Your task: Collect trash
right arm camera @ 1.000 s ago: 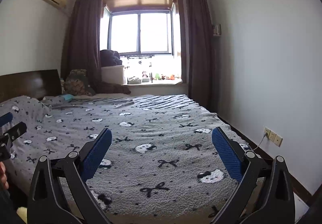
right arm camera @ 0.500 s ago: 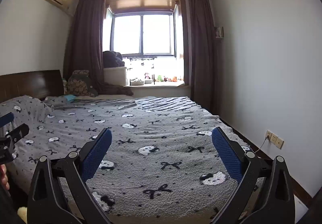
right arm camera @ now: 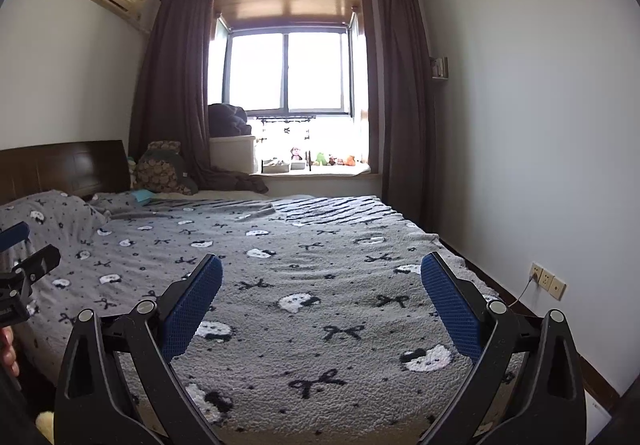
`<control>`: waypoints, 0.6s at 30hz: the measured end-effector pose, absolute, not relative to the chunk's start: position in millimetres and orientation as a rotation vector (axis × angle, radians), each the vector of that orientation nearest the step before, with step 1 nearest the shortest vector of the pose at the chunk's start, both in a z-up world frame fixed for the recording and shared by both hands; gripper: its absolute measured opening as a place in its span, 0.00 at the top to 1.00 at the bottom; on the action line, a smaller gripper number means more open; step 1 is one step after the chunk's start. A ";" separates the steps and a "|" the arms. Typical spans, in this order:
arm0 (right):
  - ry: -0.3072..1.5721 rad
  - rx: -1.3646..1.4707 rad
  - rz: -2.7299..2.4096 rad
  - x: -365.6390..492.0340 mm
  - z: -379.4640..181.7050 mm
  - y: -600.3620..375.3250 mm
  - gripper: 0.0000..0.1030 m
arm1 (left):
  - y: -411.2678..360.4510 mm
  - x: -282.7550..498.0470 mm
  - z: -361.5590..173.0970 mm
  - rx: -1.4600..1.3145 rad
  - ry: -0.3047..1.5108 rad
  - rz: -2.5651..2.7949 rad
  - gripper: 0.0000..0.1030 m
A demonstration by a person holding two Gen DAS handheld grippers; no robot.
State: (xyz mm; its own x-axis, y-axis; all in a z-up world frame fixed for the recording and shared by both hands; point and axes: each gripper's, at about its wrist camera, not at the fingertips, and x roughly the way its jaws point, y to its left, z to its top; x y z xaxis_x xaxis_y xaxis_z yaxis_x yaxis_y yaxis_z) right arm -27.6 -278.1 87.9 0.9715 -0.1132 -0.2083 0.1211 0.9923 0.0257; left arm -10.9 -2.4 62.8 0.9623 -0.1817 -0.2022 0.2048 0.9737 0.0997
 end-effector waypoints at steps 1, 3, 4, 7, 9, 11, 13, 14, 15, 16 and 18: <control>0.208 0.038 -0.119 -27.4 88.4 -278.0 0.03 | -2.2 -10.7 62.6 0.121 0.194 -0.195 0.08; 0.207 0.037 -0.120 -27.5 88.8 -278.0 0.03 | -1.3 -10.5 62.9 0.119 0.197 -0.194 0.08; 0.207 0.038 -0.119 -27.5 88.9 -277.9 0.03 | -0.7 -10.4 63.0 0.119 0.198 -0.193 0.08; 0.207 0.036 -0.119 -27.1 89.5 -277.8 0.03 | 1.7 -10.2 63.6 0.116 0.200 -0.188 0.08; 0.206 0.035 -0.113 -26.6 90.7 -276.8 0.03 | 2.6 -10.1 64.6 0.115 0.199 -0.185 0.08; 0.205 0.034 -0.112 -25.9 90.9 -276.5 0.03 | 3.9 -10.5 65.2 0.114 0.198 -0.185 0.08; 0.202 0.033 -0.109 -26.2 91.5 -276.5 0.03 | 5.2 -11.0 65.5 0.115 0.198 -0.182 0.08; 0.201 0.033 -0.109 -26.9 91.9 -275.5 0.03 | 4.9 -11.0 65.2 0.115 0.198 -0.183 0.08; 0.200 0.032 -0.108 -27.1 92.0 -275.4 0.03 | 5.2 -11.3 65.1 0.115 0.198 -0.183 0.08; 0.200 0.031 -0.108 -27.1 92.0 -275.2 0.03 | 5.0 -11.0 65.0 0.115 0.199 -0.183 0.08; 0.199 0.031 -0.106 -28.2 92.1 -273.7 0.03 | 4.9 -10.9 64.2 0.117 0.202 -0.181 0.08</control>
